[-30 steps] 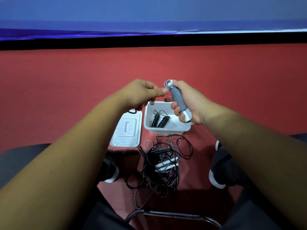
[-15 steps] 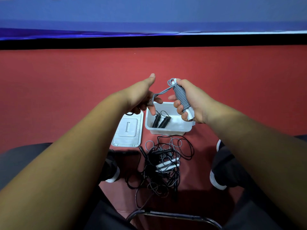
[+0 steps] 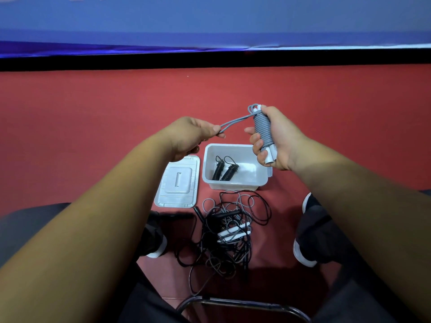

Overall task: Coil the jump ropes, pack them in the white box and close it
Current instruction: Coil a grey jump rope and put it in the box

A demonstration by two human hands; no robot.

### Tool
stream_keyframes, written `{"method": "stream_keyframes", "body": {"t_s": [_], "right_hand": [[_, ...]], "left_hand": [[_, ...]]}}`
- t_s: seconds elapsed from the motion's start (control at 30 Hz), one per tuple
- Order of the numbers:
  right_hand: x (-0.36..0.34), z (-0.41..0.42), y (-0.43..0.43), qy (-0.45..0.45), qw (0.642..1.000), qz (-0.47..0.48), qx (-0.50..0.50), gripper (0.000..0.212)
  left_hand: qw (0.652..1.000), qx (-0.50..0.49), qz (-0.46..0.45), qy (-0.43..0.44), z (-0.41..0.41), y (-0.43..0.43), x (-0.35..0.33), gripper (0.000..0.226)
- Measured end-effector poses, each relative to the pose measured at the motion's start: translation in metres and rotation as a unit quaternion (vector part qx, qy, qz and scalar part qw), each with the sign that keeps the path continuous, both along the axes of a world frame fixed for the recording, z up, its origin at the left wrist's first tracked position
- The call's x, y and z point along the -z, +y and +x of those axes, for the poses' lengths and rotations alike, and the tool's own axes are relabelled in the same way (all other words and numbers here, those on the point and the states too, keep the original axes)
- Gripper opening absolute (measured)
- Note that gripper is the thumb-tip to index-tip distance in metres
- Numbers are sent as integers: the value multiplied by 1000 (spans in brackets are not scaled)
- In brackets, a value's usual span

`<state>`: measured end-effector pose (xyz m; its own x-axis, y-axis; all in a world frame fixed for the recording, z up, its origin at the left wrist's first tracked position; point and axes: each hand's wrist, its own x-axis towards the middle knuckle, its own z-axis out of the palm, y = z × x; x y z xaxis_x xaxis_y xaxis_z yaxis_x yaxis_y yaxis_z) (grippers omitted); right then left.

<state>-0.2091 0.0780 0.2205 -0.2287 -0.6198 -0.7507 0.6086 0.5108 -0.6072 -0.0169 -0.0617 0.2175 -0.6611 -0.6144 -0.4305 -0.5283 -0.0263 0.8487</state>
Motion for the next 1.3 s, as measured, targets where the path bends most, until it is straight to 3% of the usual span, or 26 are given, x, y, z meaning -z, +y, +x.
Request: {"method": "stream_keyframes", "body": {"t_s": [0.07, 0.13, 0.2, 0.27, 0.33, 0.4, 0.57, 0.7, 0.97, 1.1, 1.2, 1.3], "right_hand": [[1, 0, 0, -15, 1000, -2, -3, 57], [2, 0, 0, -35, 999, -3, -10, 56], [2, 0, 0, -47, 999, -5, -10, 54], [2, 0, 0, -50, 999, -3, -7, 52], [3, -1, 0, -49, 999, 1, -5, 51], [3, 0, 1, -47, 999, 7, -7, 51], [4, 0, 1, -39, 999, 10, -9, 51], [6, -2, 1, -38, 999, 8, -6, 52], [4, -3, -1, -46, 998, -42, -12, 51], [-5, -6, 1, -81, 993, -68, -52, 50], [-12, -2, 5, -120, 983, -87, -112, 51], [-17, 4, 10, -160, 963, -95, -193, 53]], "left_hand": [[992, 21, -117, -32, 0, 1, -2, 20], [958, 32, -275, -72, -3, 3, -2, 20], [925, 24, -368, -87, -7, 5, 0, 21], [939, 3, -338, -67, -10, 6, 1, 22], [975, -30, -219, -2, -14, 4, 2, 24], [990, -75, -100, 67, -17, 6, -1, 27], [972, -131, 85, 176, -17, 3, -7, 45], [959, -140, 156, 190, -14, -2, -7, 39], [979, -156, 74, 110, -5, -8, -1, 14], [996, -54, -63, 39, 3, -10, 2, 24], [982, 31, -184, -28, 7, -10, 0, 19], [965, 73, -243, -72, 7, -11, -3, 21]]}}
